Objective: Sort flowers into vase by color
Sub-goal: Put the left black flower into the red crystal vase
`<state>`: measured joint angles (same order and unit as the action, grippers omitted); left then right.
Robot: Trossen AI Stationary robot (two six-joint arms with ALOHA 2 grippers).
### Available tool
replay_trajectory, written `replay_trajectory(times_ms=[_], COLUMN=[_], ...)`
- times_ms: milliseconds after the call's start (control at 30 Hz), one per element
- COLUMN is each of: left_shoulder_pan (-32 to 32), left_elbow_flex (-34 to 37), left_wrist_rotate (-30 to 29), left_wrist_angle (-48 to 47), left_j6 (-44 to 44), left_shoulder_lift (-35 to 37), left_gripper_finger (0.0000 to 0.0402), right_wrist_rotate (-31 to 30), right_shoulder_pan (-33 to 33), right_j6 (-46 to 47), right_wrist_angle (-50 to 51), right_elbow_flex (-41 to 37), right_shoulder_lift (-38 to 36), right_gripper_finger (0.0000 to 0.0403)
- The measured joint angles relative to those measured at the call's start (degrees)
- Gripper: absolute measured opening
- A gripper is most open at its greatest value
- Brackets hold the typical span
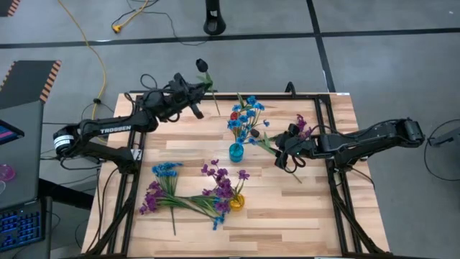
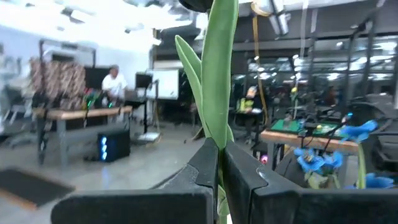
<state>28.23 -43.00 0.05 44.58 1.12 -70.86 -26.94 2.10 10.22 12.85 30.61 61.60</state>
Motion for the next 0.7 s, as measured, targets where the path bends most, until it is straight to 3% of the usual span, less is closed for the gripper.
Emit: replay_trajectory(times_ms=[167,400,700], left_shoulder_pan=[0.5,2.6,4.1], left_elbow_flex=[0.0,0.0,0.0], left_wrist_rotate=[6.1,10.1,12.2], left_wrist_angle=[8.8,19.3,20.9], left_j6=[-1.6,-0.8,1.5], left_shoulder_lift=[-4.4,-11.5,-12.8], left_gripper_finger=[0.0000,0.0000,0.0000], right_wrist_rotate=[0.0,0.0,0.0], right_shoulder_pan=[0.0,0.0,0.0], right_j6=[0.0,-0.1,2.6], right_wrist_angle=[0.0,0.1,0.1], right_elbow_flex=[0.0,0.0,0.0], right_shoulder_lift=[0.0,0.0,0.0], right_gripper_finger=[0.0240,0.0240,0.0240])
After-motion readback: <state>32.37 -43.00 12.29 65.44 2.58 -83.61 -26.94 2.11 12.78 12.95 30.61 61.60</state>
